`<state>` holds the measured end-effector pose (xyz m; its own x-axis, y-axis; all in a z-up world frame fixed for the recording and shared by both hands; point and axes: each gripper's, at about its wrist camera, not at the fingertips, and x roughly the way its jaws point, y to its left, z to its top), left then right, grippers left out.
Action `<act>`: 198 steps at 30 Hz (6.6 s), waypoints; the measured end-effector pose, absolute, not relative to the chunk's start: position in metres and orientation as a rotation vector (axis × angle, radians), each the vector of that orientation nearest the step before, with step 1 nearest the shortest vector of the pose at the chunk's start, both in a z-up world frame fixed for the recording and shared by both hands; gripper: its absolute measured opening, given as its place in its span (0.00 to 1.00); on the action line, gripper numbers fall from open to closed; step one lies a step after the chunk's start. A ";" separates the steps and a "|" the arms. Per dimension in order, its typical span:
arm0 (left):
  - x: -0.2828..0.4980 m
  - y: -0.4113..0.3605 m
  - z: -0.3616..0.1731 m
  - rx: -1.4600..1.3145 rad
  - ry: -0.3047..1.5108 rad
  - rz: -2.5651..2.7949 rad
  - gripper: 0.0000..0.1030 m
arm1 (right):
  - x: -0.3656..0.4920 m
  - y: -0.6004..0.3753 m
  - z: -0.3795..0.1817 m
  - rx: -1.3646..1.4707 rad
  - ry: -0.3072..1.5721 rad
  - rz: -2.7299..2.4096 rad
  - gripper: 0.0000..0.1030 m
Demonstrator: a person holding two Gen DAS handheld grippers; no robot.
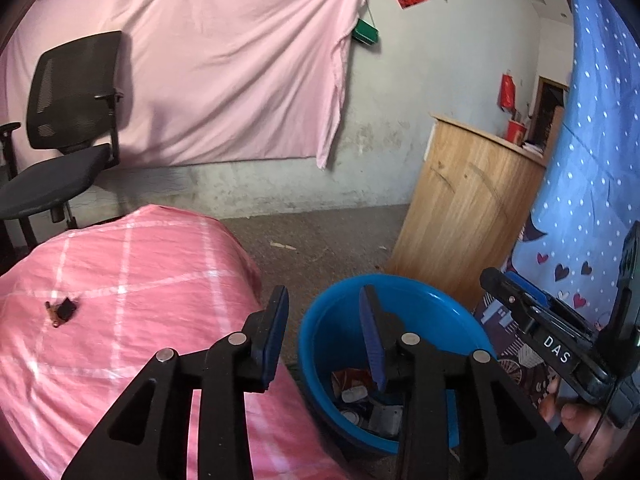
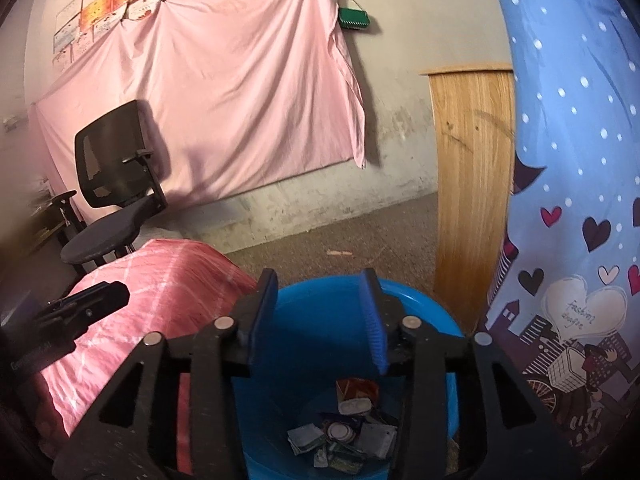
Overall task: Collect trash
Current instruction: 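Bring both grippers back over the bedspread toward the small battery, then lower the left gripper onto the orange battery and close on it, then carry the battery in the left gripper over the blue basin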
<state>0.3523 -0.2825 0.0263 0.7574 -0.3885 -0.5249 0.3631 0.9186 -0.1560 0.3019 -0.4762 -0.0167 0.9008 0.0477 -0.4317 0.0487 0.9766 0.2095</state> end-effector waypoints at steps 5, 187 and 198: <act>0.344 -0.260 0.036 -0.076 0.518 -0.332 0.46 | 0.300 -0.466 -0.009 0.214 0.392 0.018 0.71; 0.375 -0.087 -0.041 -0.077 0.688 -0.055 0.07 | 0.401 -0.251 -0.043 0.060 0.686 0.589 0.30; 0.361 -0.097 -0.017 -0.074 0.612 -0.051 0.07 | 0.387 -0.256 -0.029 0.045 0.614 0.548 0.30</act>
<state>0.3612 -0.0967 -0.0175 0.8172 -0.0700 -0.5720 0.0262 0.9961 -0.0843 0.3875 -0.2564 -0.0290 0.6800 0.5011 -0.5353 -0.4751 0.8572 0.1988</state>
